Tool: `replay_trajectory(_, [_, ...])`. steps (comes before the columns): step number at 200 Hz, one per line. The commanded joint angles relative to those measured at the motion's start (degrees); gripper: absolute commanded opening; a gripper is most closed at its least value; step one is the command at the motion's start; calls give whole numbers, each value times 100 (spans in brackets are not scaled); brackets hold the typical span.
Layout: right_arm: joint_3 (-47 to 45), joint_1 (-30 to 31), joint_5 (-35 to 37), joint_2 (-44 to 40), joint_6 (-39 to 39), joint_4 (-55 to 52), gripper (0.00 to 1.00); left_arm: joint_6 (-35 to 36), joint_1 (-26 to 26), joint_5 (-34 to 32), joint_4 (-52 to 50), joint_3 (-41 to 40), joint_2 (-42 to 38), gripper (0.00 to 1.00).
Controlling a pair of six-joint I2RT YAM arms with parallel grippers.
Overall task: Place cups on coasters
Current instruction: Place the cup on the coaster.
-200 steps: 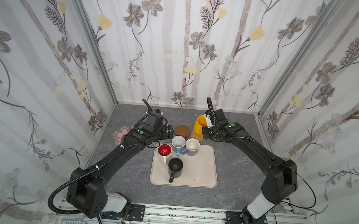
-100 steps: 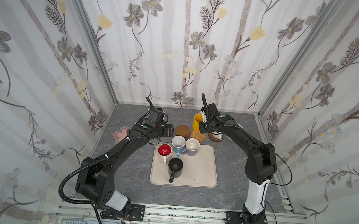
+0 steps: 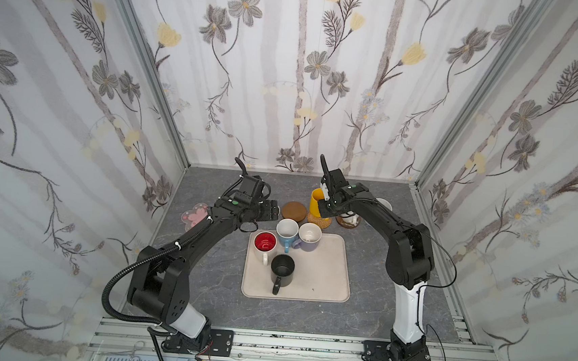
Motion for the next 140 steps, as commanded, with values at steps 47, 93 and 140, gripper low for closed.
replay_trajectory(47, [-245, 8, 3, 45, -49, 292, 0, 12, 7, 20, 25, -28, -53, 85])
replay_trajectory(93, [-328, 4, 14, 116, -38, 357, 0, 1, 7, 12, 25, -100, -136, 86])
replay_trajectory(140, [-393, 8, 56, 144, -35, 381, 4, -15, 10, -2, 25, -168, -254, 86])
